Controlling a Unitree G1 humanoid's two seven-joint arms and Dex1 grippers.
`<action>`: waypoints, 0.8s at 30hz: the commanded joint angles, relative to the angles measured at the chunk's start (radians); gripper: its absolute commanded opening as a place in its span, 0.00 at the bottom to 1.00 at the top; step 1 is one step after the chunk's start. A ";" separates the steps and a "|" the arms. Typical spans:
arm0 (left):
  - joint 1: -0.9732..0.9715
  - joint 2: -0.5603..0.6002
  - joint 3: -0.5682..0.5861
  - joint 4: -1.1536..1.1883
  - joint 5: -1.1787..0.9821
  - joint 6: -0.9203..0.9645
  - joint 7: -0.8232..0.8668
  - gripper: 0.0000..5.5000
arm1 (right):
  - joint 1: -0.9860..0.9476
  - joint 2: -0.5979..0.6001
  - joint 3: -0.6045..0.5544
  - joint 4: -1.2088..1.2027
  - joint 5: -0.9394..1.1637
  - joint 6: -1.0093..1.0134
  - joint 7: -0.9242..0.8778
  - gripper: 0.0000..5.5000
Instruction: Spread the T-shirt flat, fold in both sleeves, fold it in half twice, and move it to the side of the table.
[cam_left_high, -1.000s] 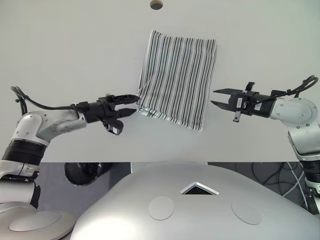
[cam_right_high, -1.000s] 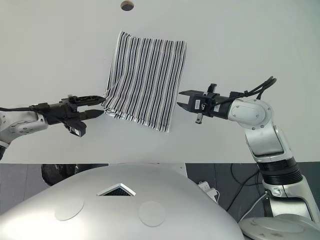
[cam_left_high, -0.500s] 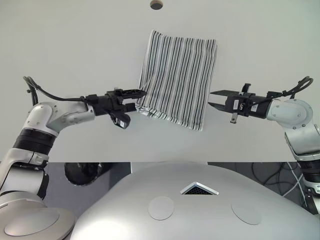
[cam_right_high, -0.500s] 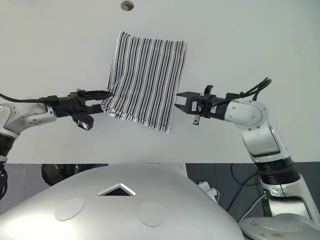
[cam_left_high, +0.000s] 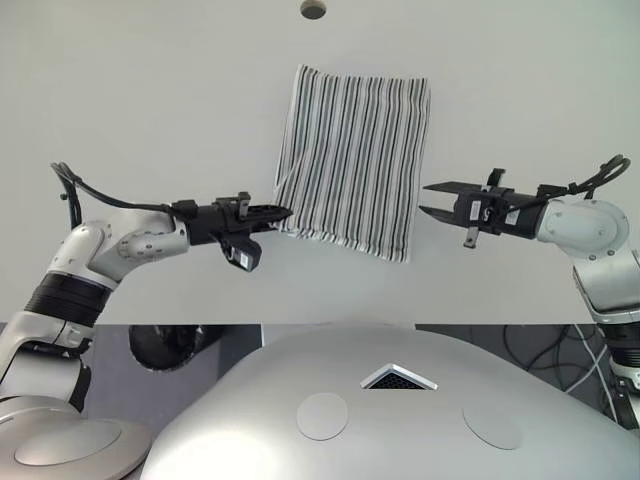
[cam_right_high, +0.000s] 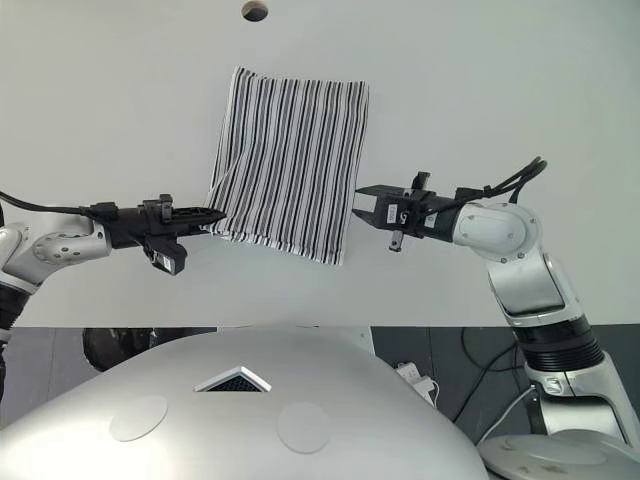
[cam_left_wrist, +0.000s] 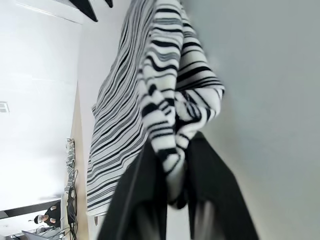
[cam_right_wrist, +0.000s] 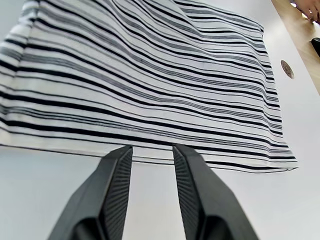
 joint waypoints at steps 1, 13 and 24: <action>0.035 0.008 0.007 -0.039 -0.041 0.039 -0.035 0.03 | 0.162 -0.080 -0.116 -0.085 -0.012 -0.128 -0.006 0.27; 0.115 0.001 0.029 -0.125 -0.071 0.094 -0.078 0.03 | 0.460 -0.134 -0.059 -0.244 -0.357 -0.210 -0.007 0.54; 0.117 -0.028 0.043 -0.134 -0.050 0.116 -0.070 0.03 | 0.248 -0.055 0.102 -0.123 -0.511 -0.193 -0.058 0.54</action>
